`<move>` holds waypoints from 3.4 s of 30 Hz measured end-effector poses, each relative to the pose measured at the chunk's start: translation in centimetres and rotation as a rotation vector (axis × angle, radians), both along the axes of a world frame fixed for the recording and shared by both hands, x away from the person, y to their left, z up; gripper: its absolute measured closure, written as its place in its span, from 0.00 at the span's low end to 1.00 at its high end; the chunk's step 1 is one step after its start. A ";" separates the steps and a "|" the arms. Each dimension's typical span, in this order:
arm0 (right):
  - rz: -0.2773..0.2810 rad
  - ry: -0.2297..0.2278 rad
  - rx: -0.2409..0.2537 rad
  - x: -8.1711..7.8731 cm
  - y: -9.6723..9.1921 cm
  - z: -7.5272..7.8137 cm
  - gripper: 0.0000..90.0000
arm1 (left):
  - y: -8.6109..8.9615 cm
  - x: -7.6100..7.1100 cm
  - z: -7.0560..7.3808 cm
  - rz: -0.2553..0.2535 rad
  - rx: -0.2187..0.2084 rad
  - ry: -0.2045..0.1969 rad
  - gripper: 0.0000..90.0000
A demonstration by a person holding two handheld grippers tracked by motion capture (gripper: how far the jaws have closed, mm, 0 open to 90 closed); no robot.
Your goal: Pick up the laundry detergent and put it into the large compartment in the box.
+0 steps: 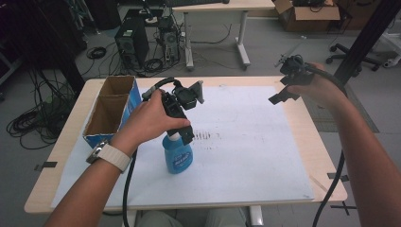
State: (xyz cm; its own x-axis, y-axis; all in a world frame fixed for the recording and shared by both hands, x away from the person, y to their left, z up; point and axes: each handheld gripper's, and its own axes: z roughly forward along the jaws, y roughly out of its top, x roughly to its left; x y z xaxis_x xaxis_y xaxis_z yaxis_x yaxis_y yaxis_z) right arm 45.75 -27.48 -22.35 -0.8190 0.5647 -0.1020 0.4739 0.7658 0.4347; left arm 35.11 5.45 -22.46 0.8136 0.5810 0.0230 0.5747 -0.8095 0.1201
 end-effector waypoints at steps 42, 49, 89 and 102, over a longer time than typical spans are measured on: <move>0.013 0.011 -0.009 0.3 0.6 -0.8 0.08 | 0.7 0.7 -5.3 0.039 0.016 0.030 0.18; 0.016 0.012 -0.011 0.3 0.7 -0.8 0.08 | 0.8 0.8 -5.5 0.050 0.009 0.033 0.22; 0.021 0.005 -0.008 0.3 0.7 -0.8 0.08 | 1.1 0.8 -3.9 0.118 -0.025 0.041 0.42; 0.024 -0.011 0.005 -0.2 0.1 -0.2 0.09 | 2.6 0.6 4.0 0.268 -0.007 -0.011 0.42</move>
State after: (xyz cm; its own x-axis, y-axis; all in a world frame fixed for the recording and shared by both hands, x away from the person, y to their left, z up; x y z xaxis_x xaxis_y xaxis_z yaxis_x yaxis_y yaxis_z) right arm 45.56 -27.37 -22.56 -0.8310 0.5457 -0.1083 0.4508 0.7745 0.4438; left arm 35.73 8.00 -18.44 0.6302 0.7760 0.0260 0.7673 -0.6275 0.1323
